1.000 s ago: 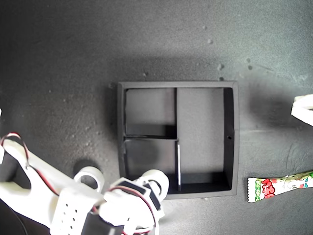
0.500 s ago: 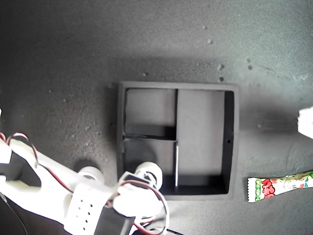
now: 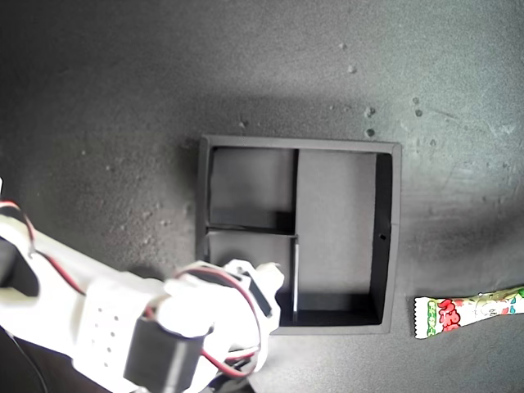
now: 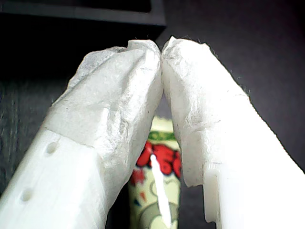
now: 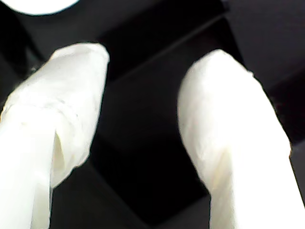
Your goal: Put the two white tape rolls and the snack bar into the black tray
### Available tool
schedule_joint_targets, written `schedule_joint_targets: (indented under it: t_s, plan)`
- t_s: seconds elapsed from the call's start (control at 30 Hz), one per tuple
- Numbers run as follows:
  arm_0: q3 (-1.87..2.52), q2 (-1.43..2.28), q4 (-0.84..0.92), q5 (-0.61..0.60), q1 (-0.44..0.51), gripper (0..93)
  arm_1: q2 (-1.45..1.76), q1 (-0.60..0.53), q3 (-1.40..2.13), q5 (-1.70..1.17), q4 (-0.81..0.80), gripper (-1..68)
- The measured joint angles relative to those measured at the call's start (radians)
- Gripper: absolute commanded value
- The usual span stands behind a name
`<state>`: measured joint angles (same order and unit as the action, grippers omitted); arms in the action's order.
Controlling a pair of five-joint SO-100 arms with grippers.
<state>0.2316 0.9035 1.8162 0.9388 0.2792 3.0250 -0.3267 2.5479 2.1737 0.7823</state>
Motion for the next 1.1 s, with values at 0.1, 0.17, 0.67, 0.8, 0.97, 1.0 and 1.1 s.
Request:
schedule_joint_targets:
  t_s: [0.1, 0.17, 0.67, 0.8, 0.97, 1.0, 1.1]
  plan:
    - [0.048, 0.109, 0.000, 0.000, -0.005, 8.5, -0.319, -0.015, -0.275, 0.000, 0.086, -0.3]
    - [0.112, 0.195, 0.002, 0.018, -0.002, 8.4, -0.492, 0.011, -0.454, -0.008, 0.106, -0.4]
    - [0.841, 0.612, 0.002, 0.321, -0.060, 8.8, -0.540, 0.041, -0.117, 0.043, -0.161, -0.6]
    - [0.881, 0.606, 0.002, 0.345, -0.029, 8.7, -0.534, -0.041, -0.115, 0.249, 0.031, -0.6]
    - [0.913, 0.591, 0.002, 0.334, -0.002, 9.0, -0.534, -0.081, -0.118, 0.428, 0.132, -0.6]
    - [0.927, 0.591, 0.002, 0.322, -0.003, 9.1, -0.532, -0.063, -0.121, 0.388, 0.127, -0.6]
    - [0.966, 0.591, 0.002, 0.299, 0.008, 9.3, -0.534, 0.028, -0.144, 0.147, 0.081, -0.6]
